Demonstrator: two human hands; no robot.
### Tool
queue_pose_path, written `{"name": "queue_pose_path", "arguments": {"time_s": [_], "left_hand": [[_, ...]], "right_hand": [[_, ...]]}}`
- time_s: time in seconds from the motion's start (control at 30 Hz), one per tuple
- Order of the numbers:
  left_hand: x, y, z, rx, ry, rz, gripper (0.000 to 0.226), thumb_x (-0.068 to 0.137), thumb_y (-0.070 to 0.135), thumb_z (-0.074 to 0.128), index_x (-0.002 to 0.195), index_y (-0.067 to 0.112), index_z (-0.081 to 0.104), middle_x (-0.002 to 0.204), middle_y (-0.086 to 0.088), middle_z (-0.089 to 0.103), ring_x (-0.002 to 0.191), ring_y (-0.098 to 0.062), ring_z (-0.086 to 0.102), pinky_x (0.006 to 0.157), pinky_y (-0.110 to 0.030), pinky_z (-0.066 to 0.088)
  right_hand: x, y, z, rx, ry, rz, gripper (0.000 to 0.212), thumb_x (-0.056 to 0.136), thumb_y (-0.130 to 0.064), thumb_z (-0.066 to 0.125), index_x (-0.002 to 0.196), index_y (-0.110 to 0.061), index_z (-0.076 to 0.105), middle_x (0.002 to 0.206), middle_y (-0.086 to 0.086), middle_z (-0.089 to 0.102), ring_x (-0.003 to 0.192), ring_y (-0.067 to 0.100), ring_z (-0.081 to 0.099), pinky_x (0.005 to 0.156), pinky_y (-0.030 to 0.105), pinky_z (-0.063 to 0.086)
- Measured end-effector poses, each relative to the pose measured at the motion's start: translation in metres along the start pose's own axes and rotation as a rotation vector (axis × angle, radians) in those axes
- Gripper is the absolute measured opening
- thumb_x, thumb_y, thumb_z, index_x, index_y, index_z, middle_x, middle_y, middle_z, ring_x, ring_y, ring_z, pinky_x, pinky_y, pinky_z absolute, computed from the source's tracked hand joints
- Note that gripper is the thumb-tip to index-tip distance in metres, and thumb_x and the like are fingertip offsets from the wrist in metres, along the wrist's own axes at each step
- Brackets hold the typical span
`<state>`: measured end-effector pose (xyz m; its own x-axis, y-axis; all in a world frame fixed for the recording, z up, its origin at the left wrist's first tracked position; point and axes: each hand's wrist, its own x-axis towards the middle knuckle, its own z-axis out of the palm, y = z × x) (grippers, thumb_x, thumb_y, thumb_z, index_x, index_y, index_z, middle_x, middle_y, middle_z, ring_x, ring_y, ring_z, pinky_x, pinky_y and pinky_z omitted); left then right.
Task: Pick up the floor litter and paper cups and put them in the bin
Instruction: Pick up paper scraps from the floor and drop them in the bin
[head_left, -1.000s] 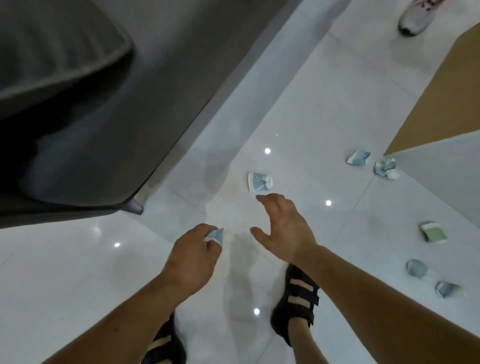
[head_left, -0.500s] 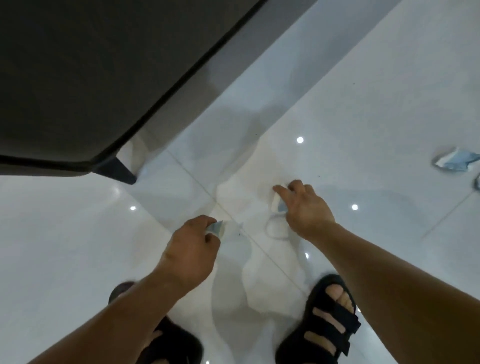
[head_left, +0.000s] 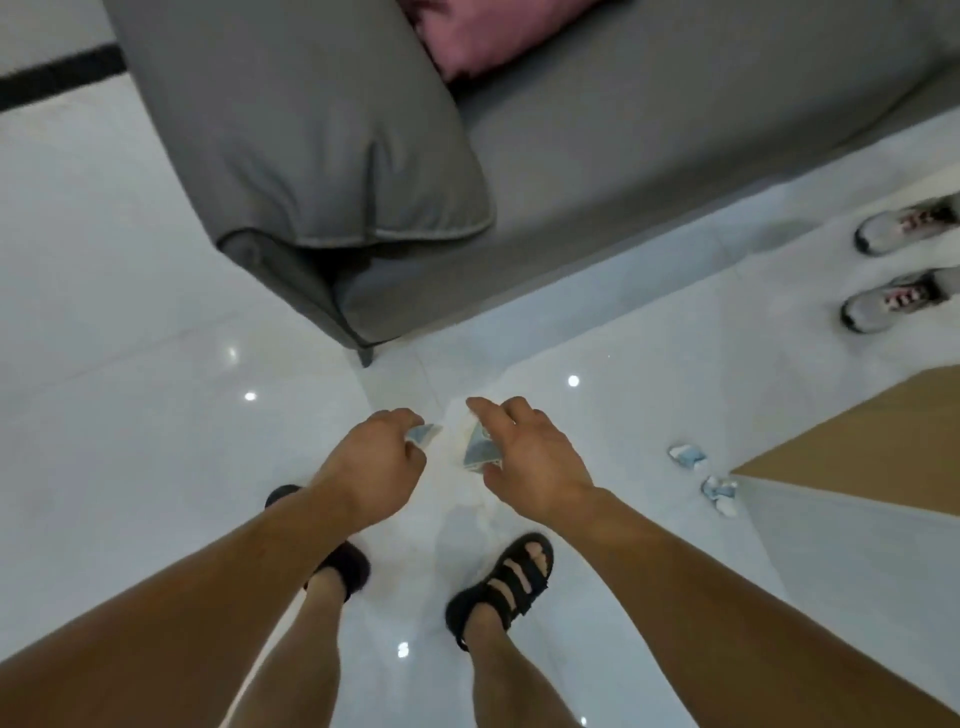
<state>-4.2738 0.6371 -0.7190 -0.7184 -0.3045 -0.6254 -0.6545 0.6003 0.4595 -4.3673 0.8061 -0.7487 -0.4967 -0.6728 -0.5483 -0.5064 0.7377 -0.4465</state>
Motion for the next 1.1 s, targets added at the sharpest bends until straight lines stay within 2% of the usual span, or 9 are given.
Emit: {"name": "queue_pose_path", "arguments": {"time_s": [0.2, 0.37, 0.5, 0.6, 0.77, 0.97, 1.1], "left_hand": [[-0.113, 0.011, -0.081, -0.093, 0.140, -0.035, 0.031, 0.093, 0.016, 0.045, 0.121, 0.016, 0.058, 0.116, -0.007, 0.060, 0.096, -0.023, 0.058, 0.078, -0.025, 0.040], [-0.214, -0.031, -0.149, -0.153, 0.178, -0.062, 0.031, 0.095, 0.018, 0.045, 0.124, 0.014, 0.056, 0.121, -0.010, 0.058, 0.103, -0.025, 0.056, 0.087, -0.029, 0.043], [-0.295, -0.106, -0.208, -0.241, 0.311, -0.097, 0.032, 0.095, 0.016, 0.045, 0.124, 0.012, 0.055, 0.123, -0.009, 0.057, 0.106, -0.025, 0.055, 0.085, -0.026, 0.039], [-0.357, -0.177, -0.246, -0.321, 0.419, -0.184, 0.031, 0.096, 0.019, 0.043, 0.123, 0.011, 0.056, 0.123, -0.009, 0.057, 0.100, -0.022, 0.055, 0.080, -0.024, 0.037], [-0.441, -0.281, -0.296, -0.412, 0.626, -0.381, 0.033, 0.094, 0.016, 0.043, 0.124, 0.011, 0.055, 0.124, -0.011, 0.057, 0.106, -0.028, 0.056, 0.085, -0.031, 0.045], [-0.501, -0.385, -0.341, -0.489, 0.772, -0.533, 0.034, 0.094, 0.018, 0.043, 0.125, 0.012, 0.055, 0.124, -0.009, 0.057, 0.106, -0.027, 0.055, 0.084, -0.031, 0.045], [-0.523, -0.459, -0.379, -0.530, 0.836, -0.656, 0.033, 0.097, 0.022, 0.041, 0.126, 0.011, 0.054, 0.122, -0.009, 0.058, 0.095, -0.022, 0.053, 0.074, -0.028, 0.039]], "right_hand": [[-0.060, -0.112, -0.087, -0.120, 0.006, -0.113, 0.073, 0.088, -0.017, 0.062, 0.150, -0.033, 0.027, 0.134, 0.003, 0.043, 0.116, 0.024, 0.047, 0.097, 0.032, 0.045], [-0.103, -0.229, -0.113, -0.277, -0.040, -0.229, 0.068, 0.090, -0.021, 0.061, 0.150, -0.032, 0.029, 0.134, 0.004, 0.043, 0.118, 0.027, 0.046, 0.099, 0.035, 0.044], [-0.125, -0.340, -0.104, -0.338, -0.039, -0.283, 0.067, 0.090, -0.023, 0.063, 0.148, -0.034, 0.032, 0.130, 0.004, 0.044, 0.117, 0.027, 0.048, 0.097, 0.036, 0.046], [-0.126, -0.433, -0.088, -0.383, -0.043, -0.394, 0.066, 0.089, -0.024, 0.063, 0.148, -0.033, 0.033, 0.128, 0.005, 0.046, 0.115, 0.028, 0.050, 0.097, 0.038, 0.047], [-0.112, -0.585, -0.052, -0.461, -0.065, -0.630, 0.067, 0.088, -0.025, 0.065, 0.147, -0.034, 0.033, 0.129, 0.002, 0.045, 0.110, 0.025, 0.053, 0.091, 0.034, 0.049], [-0.076, -0.736, -0.003, -0.526, -0.110, -0.862, 0.069, 0.087, -0.024, 0.066, 0.148, -0.031, 0.034, 0.129, 0.004, 0.046, 0.110, 0.026, 0.053, 0.092, 0.033, 0.047], [-0.040, -0.832, 0.031, -0.561, -0.153, -1.008, 0.070, 0.087, -0.026, 0.068, 0.148, -0.030, 0.033, 0.131, 0.005, 0.046, 0.111, 0.026, 0.053, 0.093, 0.034, 0.048]]}}
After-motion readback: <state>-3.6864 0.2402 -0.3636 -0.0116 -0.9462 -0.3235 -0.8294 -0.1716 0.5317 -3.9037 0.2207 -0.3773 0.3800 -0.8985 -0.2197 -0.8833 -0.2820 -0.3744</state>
